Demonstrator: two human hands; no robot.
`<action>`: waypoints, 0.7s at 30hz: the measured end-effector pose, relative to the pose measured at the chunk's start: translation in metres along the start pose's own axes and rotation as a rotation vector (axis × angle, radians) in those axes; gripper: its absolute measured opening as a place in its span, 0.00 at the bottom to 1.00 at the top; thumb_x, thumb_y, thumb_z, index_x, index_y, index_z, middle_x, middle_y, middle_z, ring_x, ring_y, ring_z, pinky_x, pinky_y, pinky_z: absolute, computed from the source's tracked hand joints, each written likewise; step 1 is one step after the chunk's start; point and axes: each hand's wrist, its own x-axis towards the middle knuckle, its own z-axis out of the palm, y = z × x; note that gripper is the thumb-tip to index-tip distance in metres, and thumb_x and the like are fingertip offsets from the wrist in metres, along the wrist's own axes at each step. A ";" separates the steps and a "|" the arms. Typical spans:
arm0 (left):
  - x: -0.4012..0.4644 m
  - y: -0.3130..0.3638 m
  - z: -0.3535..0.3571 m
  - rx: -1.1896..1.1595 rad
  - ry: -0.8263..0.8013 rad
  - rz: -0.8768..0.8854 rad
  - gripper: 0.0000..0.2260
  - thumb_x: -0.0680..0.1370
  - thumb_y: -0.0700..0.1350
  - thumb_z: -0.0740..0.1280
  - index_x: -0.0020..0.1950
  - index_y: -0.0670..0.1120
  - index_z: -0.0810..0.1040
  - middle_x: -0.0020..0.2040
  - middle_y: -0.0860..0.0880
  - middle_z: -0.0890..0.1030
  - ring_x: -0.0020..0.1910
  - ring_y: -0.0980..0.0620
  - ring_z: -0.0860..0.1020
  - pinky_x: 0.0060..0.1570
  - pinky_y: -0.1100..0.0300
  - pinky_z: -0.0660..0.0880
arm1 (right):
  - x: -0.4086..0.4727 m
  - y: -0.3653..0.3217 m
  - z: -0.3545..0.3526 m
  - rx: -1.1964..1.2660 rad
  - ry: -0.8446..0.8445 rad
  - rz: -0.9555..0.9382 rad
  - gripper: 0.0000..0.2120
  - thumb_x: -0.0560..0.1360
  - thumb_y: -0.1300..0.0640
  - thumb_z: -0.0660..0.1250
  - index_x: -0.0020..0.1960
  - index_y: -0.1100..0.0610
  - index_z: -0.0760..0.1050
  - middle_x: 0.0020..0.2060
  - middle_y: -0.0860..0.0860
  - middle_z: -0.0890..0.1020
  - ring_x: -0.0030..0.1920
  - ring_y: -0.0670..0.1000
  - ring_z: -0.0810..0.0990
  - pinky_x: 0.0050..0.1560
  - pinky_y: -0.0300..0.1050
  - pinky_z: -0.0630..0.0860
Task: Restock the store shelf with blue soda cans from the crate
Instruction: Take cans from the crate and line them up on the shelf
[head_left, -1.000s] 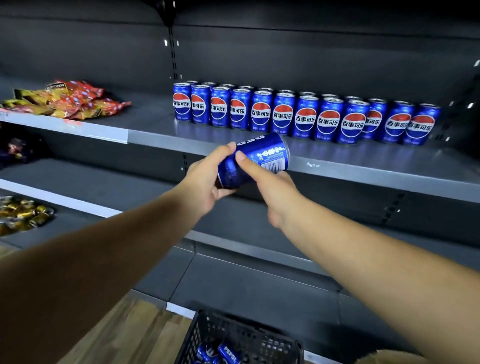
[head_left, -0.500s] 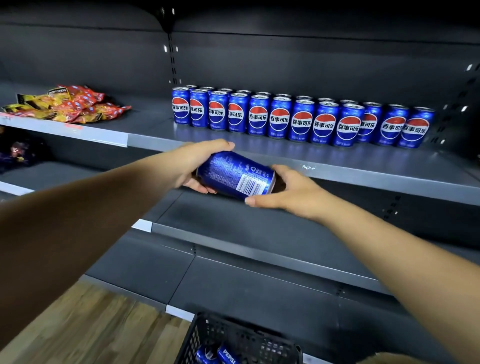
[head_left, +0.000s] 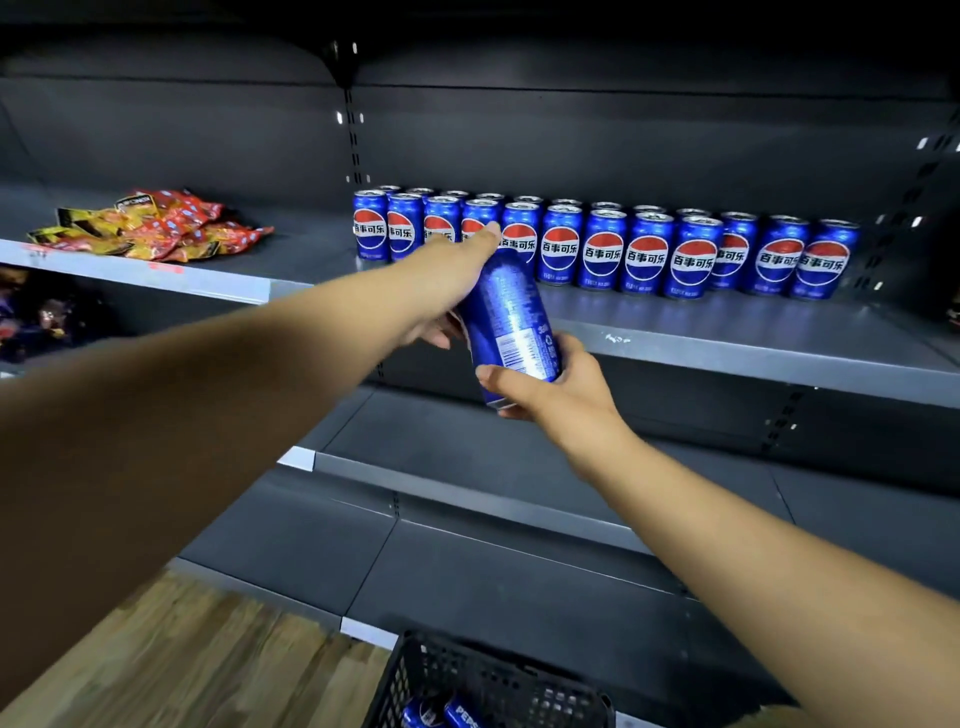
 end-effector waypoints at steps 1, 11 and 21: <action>-0.003 -0.005 0.004 -0.114 -0.016 0.000 0.27 0.78 0.63 0.53 0.65 0.44 0.69 0.54 0.44 0.79 0.43 0.44 0.79 0.41 0.54 0.74 | -0.001 -0.001 -0.001 0.005 0.021 -0.012 0.18 0.68 0.63 0.74 0.46 0.49 0.68 0.40 0.47 0.79 0.34 0.48 0.78 0.39 0.44 0.79; -0.032 -0.016 0.033 -0.965 0.068 -0.019 0.14 0.78 0.57 0.62 0.47 0.47 0.78 0.41 0.48 0.82 0.31 0.53 0.80 0.28 0.67 0.73 | -0.007 -0.016 0.007 0.092 0.141 -0.045 0.17 0.68 0.56 0.75 0.50 0.51 0.69 0.42 0.47 0.81 0.38 0.44 0.81 0.44 0.40 0.77; -0.047 -0.032 0.042 -0.881 0.096 0.085 0.20 0.71 0.46 0.74 0.58 0.36 0.76 0.48 0.39 0.83 0.45 0.44 0.84 0.46 0.53 0.81 | -0.021 -0.017 0.015 -0.078 0.124 -0.006 0.28 0.62 0.59 0.78 0.55 0.50 0.66 0.52 0.52 0.79 0.50 0.51 0.81 0.54 0.52 0.78</action>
